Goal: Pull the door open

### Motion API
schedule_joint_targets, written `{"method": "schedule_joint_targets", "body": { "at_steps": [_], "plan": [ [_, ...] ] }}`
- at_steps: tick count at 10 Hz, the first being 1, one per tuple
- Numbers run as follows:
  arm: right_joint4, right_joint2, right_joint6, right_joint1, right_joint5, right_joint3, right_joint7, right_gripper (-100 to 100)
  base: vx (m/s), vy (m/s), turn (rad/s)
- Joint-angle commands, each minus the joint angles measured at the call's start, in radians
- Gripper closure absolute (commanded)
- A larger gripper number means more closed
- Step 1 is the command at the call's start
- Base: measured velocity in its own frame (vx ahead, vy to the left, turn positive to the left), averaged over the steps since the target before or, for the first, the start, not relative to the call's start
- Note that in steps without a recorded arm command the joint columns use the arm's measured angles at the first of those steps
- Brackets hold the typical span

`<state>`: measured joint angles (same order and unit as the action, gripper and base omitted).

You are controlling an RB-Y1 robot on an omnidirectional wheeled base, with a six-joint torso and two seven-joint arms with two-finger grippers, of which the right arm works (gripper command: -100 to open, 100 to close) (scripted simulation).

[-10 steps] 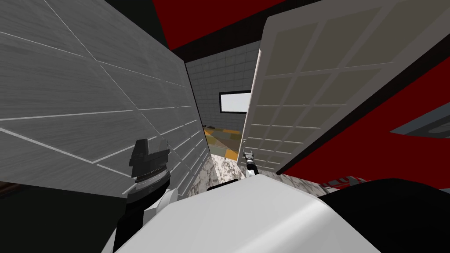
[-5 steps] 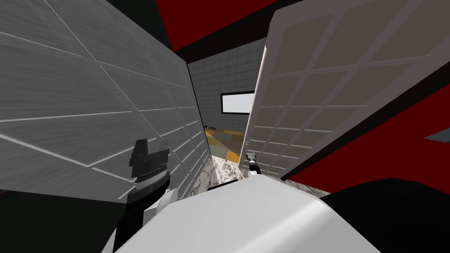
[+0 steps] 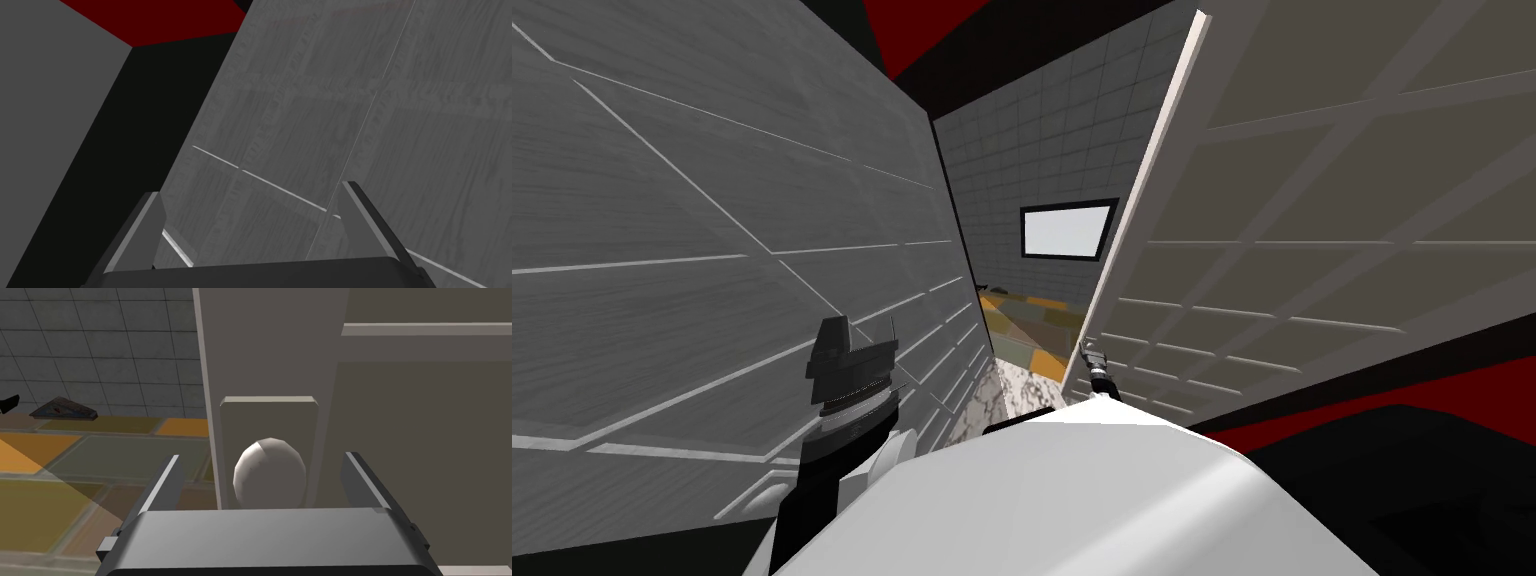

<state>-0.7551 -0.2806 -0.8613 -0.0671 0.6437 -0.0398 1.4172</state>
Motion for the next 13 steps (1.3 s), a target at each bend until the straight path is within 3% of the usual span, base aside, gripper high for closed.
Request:
{"method": "schedule_joint_targets", "body": {
  "at_steps": [1,2,3,8,13],
  "plan": [
    [0.036,-0.011,-0.016,0.012,-0.001,-0.002,0.023,-100,0.122,-0.027,0.016],
    [0.018,-0.006,-0.008,0.004,-0.001,-0.001,0.011,-100,0.039,-0.001,-0.003],
    [0.018,-0.006,-0.008,0.004,-0.001,-0.001,0.011,100,-0.005,0.002,0.004],
    [0.018,-0.006,-0.008,0.004,-0.001,-0.001,0.011,100,-0.006,-0.002,0.001],
    [-0.004,-0.026,-0.01,-0.012,-0.031,-0.057,0.053,100,-0.168,0.002,0.057]
  ]
}}
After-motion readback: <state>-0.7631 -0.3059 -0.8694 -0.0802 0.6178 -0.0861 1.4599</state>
